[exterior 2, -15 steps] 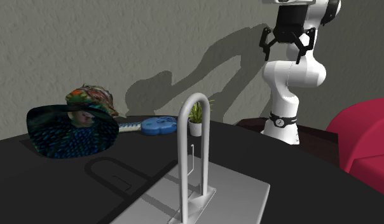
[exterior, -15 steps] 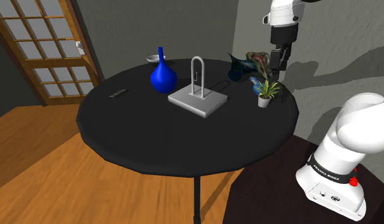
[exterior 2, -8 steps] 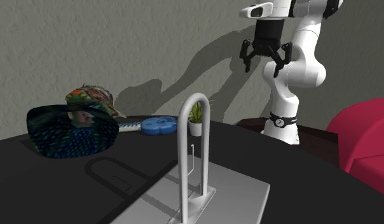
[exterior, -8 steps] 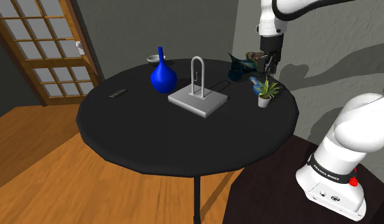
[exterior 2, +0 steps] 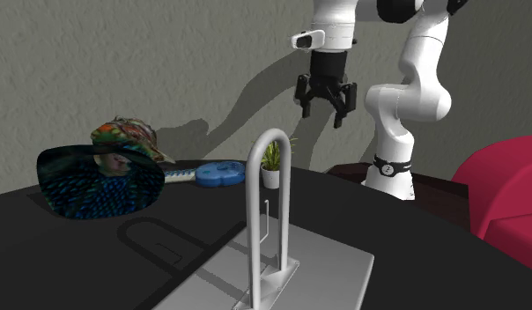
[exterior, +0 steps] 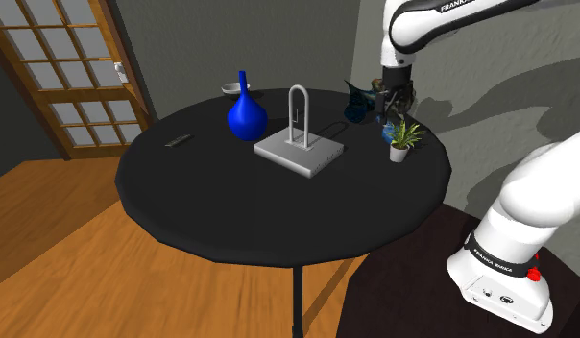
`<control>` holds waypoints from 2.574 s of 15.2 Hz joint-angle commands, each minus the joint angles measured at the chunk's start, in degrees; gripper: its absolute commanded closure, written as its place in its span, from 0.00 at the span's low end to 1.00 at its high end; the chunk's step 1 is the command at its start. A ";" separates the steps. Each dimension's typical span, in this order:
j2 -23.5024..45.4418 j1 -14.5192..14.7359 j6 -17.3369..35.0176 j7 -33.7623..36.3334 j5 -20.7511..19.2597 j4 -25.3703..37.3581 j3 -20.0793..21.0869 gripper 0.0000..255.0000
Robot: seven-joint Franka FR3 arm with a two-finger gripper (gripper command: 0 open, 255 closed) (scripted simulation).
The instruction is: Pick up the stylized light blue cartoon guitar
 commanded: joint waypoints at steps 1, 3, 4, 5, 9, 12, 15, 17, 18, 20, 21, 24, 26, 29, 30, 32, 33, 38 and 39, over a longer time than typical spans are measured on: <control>3.44 -1.08 3.19 0.64 -0.67 0.92 -1.01 0.00; 6.84 -2.12 5.87 1.12 -1.19 2.27 -2.07 0.00; 8.56 -2.62 7.15 1.35 -1.40 3.03 -2.60 0.00; 10.29 -3.12 8.37 1.56 -1.57 3.85 -3.13 0.00; 17.23 -5.00 12.84 2.26 -1.82 7.61 -5.24 0.00; 22.46 -6.35 15.69 2.59 -1.52 10.94 -6.78 0.00; 27.69 -7.72 18.12 2.72 -0.77 14.68 -8.24 0.00; 31.18 -8.69 19.50 2.71 -0.04 17.40 -9.12 0.00; 32.92 -9.20 20.11 2.68 0.40 18.82 -9.53 0.00; 36.41 -10.28 21.18 2.58 1.38 21.81 -10.28 0.00; 38.16 -10.86 21.64 2.52 1.93 23.37 -10.62 0.00; 43.39 -12.74 22.71 2.32 3.70 28.33 -11.47 0.00; 46.89 -14.13 23.16 2.19 4.96 31.89 -11.91 0.00; 52.17 -16.40 23.44 2.10 6.89 37.64 -12.39 0.00; 53.95 -17.21 23.42 2.09 7.54 39.67 -12.52 0.00; 55.51 -17.81 23.97 2.13 8.03 40.84 -12.52 0.00; 55.91 -17.86 24.56 2.15 8.10 40.63 -12.46 0.00; 58.01 -18.12 27.44 2.22 8.53 39.80 -12.13 0.00; 58.25 -18.15 27.77 2.23 8.58 39.71 -12.09 0.00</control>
